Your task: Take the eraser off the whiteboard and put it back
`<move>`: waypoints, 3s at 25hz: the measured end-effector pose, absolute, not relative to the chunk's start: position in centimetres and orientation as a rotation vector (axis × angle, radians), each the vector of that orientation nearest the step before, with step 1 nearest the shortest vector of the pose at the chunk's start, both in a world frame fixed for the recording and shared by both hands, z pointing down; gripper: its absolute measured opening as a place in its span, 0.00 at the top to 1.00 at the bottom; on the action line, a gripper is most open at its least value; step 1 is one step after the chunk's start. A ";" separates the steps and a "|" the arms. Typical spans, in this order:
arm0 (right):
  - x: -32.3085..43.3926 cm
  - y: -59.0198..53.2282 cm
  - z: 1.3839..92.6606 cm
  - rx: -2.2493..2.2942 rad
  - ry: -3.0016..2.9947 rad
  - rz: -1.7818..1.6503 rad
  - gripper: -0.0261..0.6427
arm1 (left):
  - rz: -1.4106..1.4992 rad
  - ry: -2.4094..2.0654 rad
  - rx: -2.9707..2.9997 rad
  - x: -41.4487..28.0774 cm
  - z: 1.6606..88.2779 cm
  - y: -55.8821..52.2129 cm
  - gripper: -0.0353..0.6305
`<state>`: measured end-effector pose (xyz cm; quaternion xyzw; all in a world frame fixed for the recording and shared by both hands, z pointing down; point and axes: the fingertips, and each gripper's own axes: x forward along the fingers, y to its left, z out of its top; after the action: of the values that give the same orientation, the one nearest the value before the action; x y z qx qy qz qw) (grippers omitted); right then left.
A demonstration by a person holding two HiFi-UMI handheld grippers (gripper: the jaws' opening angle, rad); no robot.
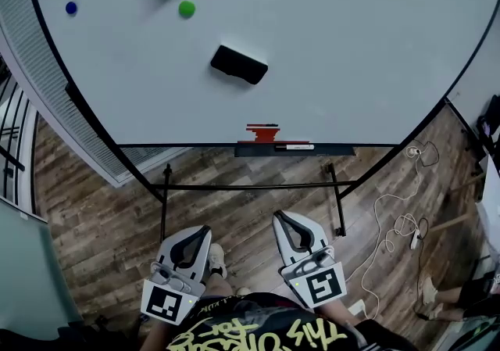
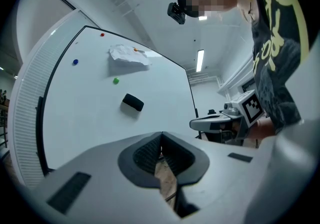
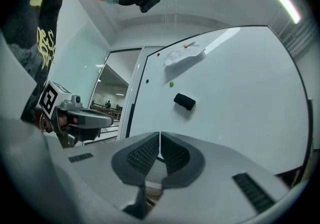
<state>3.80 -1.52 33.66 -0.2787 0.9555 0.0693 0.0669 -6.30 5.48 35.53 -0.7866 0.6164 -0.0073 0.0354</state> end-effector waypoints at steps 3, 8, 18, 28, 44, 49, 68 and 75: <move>2.7 -3.0 33.3 -0.852 2.869 0.223 0.94 | -0.029 1.891 -2.416 -7.6 35.4 4.1 0.94; 0.7 -5.6 32.9 -0.882 2.859 0.225 0.94 | -0.019 1.859 -2.431 -9.6 34.8 1.3 0.94; -1.4 -10.1 32.5 -0.979 2.839 0.239 0.94 | -0.035 1.787 -2.486 -12.6 34.2 -3.8 0.94; -5.1 -12.6 31.4 -1.037 2.791 0.300 0.94 | -0.048 1.717 -2.513 -16.1 33.7 -7.3 0.94; -8.1 -15.4 31.7 -1.157 2.927 0.513 0.94 | -0.032 1.692 -2.552 -19.0 33.5 -10.6 0.94; -7.6 -16.1 30.1 -1.139 2.977 0.754 0.92 | -0.021 1.730 -2.523 -18.8 33.0 -10.4 0.94; -10.2 -20.2 23.2 -1.193 2.778 1.552 0.56 | -0.021 1.780 -2.482 -18.1 33.1 -10.0 0.94; -11.0 -21.1 23.9 -1.204 2.790 1.688 0.56 | -0.029 1.801 -2.466 -18.4 33.0 -9.7 0.94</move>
<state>-10.97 -21.07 23.90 -0.3414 0.7915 0.4787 -0.1664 -18.43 -9.69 33.03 -0.8067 0.5893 -0.0095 0.0437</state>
